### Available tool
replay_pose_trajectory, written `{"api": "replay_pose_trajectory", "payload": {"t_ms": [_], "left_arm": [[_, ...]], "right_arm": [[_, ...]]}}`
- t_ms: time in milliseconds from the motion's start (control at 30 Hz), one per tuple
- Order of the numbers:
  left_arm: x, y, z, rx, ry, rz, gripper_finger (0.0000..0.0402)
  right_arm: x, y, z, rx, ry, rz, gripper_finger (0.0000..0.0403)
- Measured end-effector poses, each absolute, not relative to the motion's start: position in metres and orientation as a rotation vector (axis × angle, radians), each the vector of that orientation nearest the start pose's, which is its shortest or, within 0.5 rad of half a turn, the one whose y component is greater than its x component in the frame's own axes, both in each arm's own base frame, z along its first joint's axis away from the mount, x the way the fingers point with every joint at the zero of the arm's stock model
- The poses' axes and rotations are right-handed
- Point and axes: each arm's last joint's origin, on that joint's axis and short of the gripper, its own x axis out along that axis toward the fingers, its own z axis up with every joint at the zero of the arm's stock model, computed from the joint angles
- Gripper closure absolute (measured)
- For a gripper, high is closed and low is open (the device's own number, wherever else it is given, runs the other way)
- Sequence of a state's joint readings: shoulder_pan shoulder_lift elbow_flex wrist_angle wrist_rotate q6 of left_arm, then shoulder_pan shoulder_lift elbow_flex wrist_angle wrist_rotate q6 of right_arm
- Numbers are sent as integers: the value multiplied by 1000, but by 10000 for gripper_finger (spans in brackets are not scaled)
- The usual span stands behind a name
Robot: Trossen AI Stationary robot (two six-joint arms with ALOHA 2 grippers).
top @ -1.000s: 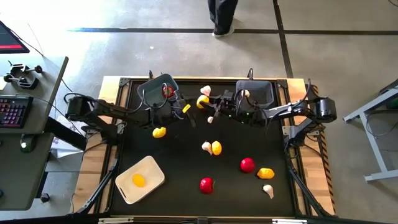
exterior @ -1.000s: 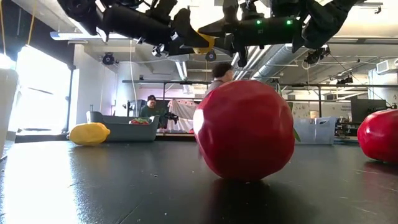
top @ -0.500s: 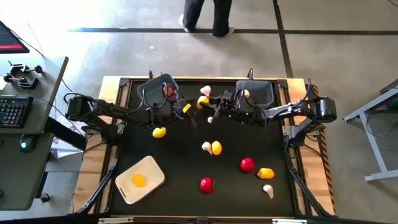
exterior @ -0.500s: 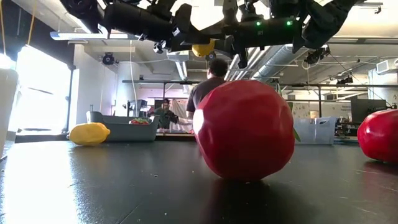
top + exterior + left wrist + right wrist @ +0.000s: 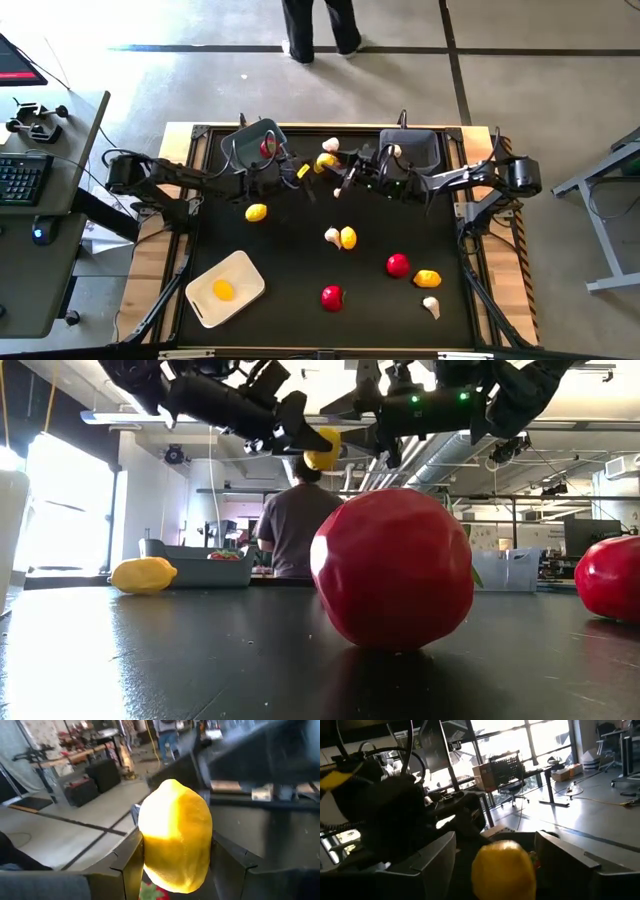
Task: Sort produce into baskets
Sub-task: Put the yellow lemon into the white bin
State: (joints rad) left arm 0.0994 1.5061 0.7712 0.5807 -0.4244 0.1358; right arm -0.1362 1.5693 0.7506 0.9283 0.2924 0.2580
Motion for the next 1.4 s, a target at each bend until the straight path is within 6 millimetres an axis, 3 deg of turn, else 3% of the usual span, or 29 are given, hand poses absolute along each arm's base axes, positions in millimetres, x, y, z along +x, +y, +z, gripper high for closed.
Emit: {"api": "replay_pose_trajectory", "payload": {"t_ms": [167, 333, 567, 700, 767, 967, 1067, 1200, 1400], "left_arm": [[305, 43, 238, 158, 255, 429, 235], [279, 34, 257, 129, 334, 226, 235], [227, 10, 286, -35, 527, -3, 235], [205, -16, 303, -96, 653, -79, 236], [196, -31, 306, -146, 725, -114, 236], [170, -70, 292, -320, 998, -114, 236], [159, -90, 286, -318, 1081, -135, 236], [151, -111, 270, -249, 1165, -185, 236], [156, -125, 235, 16, 1260, -255, 236]], "right_arm": [[314, -59, 251, 188, -172, -435, 140], [305, -64, 253, 149, -60, -457, 162], [302, -64, 241, 147, 99, -470, 293], [302, -64, 236, 136, 149, -473, 377], [302, -64, 236, 124, 158, -471, 395], [302, -64, 235, 118, 166, -471, 381], [301, -64, 235, 113, 168, -471, 385], [301, -64, 235, 110, 177, -471, 395], [301, -64, 234, 91, 188, -469, 400]]}}
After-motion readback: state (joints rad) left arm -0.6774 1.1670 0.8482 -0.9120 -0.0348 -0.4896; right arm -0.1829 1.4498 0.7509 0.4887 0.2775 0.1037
